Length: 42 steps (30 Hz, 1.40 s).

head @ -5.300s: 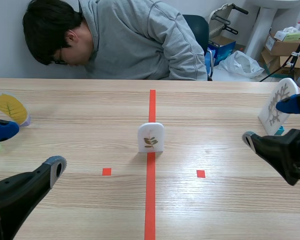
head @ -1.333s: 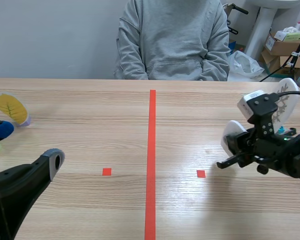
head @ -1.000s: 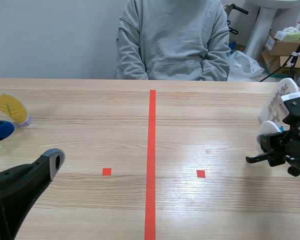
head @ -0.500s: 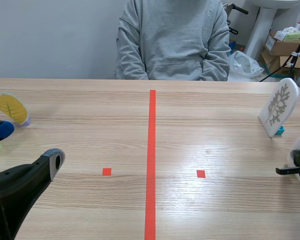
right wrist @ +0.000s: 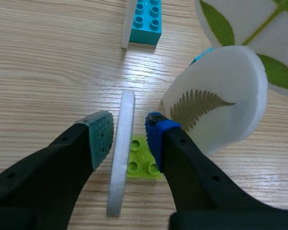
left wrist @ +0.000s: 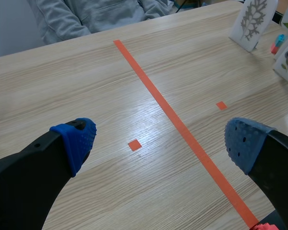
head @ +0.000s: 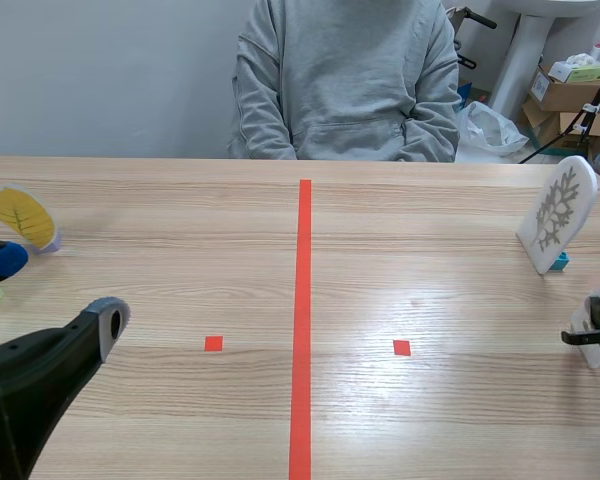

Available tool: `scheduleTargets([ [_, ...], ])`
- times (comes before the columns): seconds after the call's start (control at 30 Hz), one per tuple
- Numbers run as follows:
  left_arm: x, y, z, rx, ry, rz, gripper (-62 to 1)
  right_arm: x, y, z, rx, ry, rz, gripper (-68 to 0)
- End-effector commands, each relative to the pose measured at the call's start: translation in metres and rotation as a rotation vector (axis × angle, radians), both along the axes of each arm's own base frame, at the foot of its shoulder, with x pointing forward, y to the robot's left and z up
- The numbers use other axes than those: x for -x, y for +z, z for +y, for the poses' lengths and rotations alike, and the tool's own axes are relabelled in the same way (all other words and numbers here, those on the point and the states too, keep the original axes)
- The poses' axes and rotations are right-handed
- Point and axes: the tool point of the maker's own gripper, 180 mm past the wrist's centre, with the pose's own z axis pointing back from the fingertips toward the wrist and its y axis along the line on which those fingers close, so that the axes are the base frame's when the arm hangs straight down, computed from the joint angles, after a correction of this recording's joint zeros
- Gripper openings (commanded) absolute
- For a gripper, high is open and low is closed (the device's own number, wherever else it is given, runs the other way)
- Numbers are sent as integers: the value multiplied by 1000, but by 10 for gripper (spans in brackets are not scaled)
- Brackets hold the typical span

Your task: Do the leaf sorting experiment

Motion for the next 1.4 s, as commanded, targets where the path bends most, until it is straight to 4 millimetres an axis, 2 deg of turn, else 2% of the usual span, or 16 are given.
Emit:
scheduleTargets([
  [0.0, -2, 5, 0, 17, 4, -19, -37, -8, 13, -8, 25, 4, -32, -449],
  [0.2, -2, 5, 0, 17, 4, -19, -37, -7, 13, -8, 25, 4, -31, -299],
  [0.37, -2, 5, 0, 17, 4, -19, -37, -5, 10, -8, 33, 8, -17, -266],
  [0.5, -2, 5, 0, 17, 4, -19, -37, 3, 3, -6, 19, 18, 9, -166],
  [0.63, -2, 5, 0, 16, 3, -19, -37, 19, -1, 8, -1, 82, 34, -156],
  [0.7, -2, 5, 0, 16, 3, -18, -37, 30, 4, 17, 9, 124, 20, -156],
  [0.83, -2, 5, 0, 16, 3, -18, -37, 54, 24, 33, 44, 212, -25, -156],
  [0.93, -2, 5, 0, 15, 3, -18, -37, 72, 46, 45, 65, 278, -54, -156],
  [1.03, -2, 4, 0, 15, 3, -18, -37, 82, 70, 53, 57, 316, -86, -156],
  [1.2, -2, 5, 0, 15, 4, -18, -37, 85, 108, 80, -36, 409, -134, -156],
  [1.37, -2, 5, 0, 15, 4, -18, -37, 75, 143, 109, -51, 484, -197, -156],
])
